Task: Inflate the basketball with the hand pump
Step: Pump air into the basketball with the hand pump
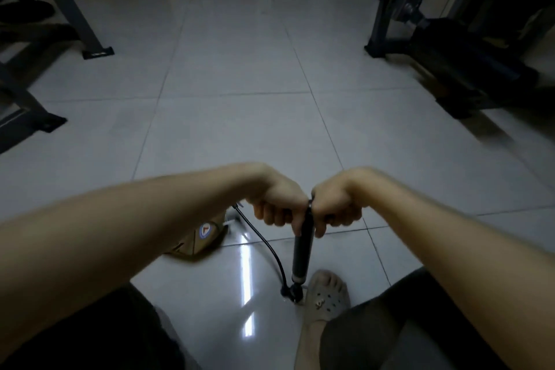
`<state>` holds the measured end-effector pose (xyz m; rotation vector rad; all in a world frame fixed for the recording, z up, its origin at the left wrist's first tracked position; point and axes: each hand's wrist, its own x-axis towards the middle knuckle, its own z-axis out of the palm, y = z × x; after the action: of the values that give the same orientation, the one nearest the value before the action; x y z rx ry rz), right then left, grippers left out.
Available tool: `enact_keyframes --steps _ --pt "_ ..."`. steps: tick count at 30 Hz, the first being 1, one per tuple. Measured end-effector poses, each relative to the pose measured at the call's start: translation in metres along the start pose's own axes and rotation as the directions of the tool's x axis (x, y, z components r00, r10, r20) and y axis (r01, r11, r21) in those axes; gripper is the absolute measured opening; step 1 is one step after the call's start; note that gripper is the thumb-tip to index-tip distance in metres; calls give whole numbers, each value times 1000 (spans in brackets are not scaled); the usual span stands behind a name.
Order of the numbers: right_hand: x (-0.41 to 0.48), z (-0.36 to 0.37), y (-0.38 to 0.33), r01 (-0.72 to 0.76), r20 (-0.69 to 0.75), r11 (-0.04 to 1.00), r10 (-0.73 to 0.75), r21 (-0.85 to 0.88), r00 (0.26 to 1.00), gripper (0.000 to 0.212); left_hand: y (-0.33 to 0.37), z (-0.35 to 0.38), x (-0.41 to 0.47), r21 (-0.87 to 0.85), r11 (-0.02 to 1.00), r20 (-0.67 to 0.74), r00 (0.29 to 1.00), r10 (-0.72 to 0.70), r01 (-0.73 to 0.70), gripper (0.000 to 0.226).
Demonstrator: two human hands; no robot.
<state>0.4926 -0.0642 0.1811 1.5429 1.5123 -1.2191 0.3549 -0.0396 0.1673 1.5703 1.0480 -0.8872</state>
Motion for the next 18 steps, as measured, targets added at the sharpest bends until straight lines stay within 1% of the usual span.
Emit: enact_keyframes --steps 3,6,8,10,12,15,16,18 --pt "36 23 6 12 34 1000 -12 9 999 17 -15 21 39 -38 999 4 1000 21 -21 38" --pt "54 40 7 18 51 1000 -17 -23 999 11 -26 37 57 -52 998 12 999 32 -32 24" --pt "62 50 7 13 67 999 -9 -52 998 10 -30 50 66 -76 996 9 999 39 -38 22" --pt "64 58 5 7 75 997 -2 -73 997 15 -31 59 68 -81 996 -6 999 41 -42 27" --pt "55 63 1 -7 69 996 13 -87 998 13 -29 63 58 -42 999 1 1000 17 -17 34" --pt "26 44 -5 -20 45 996 24 -92 999 12 -16 45 26 0 999 14 999 -34 34 36" --pt "10 30 -7 -12 24 997 14 -73 1000 14 -10 34 11 -4 999 6 999 -32 32 36" --pt "-28 -3 -11 13 -28 1000 -13 -19 1000 28 3 5 -29 -27 1000 -17 1000 -4 4 38"
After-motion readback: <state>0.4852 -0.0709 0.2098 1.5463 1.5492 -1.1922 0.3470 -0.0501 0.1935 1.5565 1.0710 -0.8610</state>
